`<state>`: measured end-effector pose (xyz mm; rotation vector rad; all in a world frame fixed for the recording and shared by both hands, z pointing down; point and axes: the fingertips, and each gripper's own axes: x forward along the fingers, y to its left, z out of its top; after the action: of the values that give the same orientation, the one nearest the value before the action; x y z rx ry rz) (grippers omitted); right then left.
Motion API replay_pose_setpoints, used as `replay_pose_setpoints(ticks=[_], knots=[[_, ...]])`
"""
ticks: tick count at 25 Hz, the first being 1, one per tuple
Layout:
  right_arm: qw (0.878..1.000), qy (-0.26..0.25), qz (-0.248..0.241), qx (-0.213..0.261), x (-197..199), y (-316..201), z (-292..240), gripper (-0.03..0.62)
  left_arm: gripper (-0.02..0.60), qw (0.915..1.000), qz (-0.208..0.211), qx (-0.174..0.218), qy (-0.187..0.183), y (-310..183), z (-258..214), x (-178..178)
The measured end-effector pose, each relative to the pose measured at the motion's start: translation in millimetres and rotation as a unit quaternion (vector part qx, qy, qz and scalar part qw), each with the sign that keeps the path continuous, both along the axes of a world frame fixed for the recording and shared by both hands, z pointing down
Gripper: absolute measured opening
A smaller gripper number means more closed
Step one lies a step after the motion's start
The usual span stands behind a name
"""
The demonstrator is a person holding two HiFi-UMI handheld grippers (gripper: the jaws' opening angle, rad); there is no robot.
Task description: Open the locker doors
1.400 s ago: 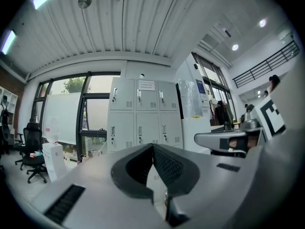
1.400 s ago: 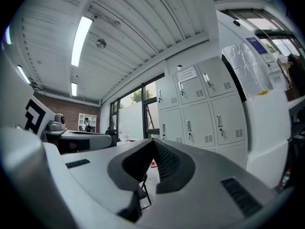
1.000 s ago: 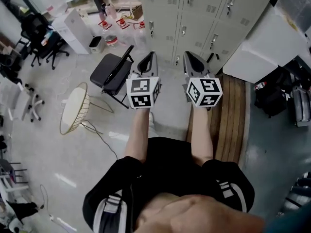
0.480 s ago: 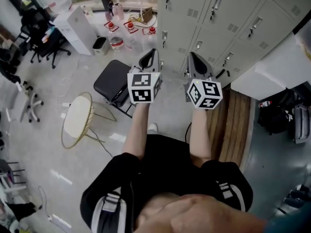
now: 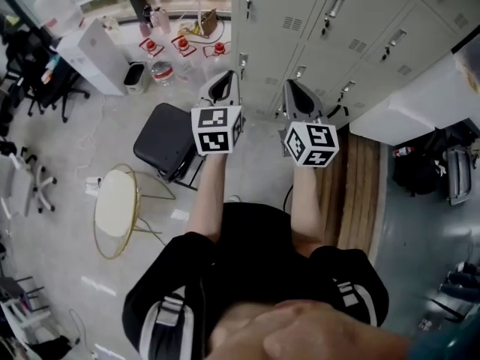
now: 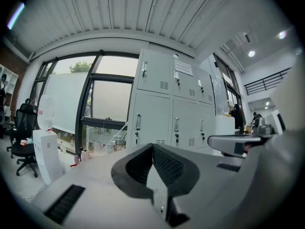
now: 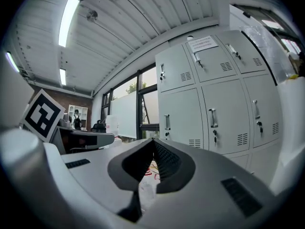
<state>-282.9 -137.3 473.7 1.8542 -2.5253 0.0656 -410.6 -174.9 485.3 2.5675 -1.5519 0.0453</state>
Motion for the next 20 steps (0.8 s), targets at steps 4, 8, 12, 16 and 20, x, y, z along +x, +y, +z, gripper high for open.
replay_pose_setpoints(ticks=[4, 8, 12, 16, 20], knots=[[1.0, 0.008, 0.011, -0.005, 8, -20, -1, 0.018, 0.011, 1.0, 0.0, 0.003, 0.007, -27, -2, 3], [1.0, 0.008, 0.017, -0.013, 19, -45, 4, 0.018, 0.011, 1.0, 0.001, 0.003, 0.005, -55, 2, 11], [1.0, 0.005, 0.006, -0.021, 23, -84, 16, 0.018, 0.011, 1.0, 0.01, 0.0, 0.0, -91, 11, 23], [1.0, -0.006, -0.006, -0.025, 31, -135, 21, 0.018, 0.011, 0.9998, 0.013, -0.007, -0.015, -140, 17, 37], [0.999, -0.014, -0.015, -0.027, 47, -188, 19, 0.018, 0.011, 0.9995, 0.011, -0.004, -0.028, -191, 21, 52]])
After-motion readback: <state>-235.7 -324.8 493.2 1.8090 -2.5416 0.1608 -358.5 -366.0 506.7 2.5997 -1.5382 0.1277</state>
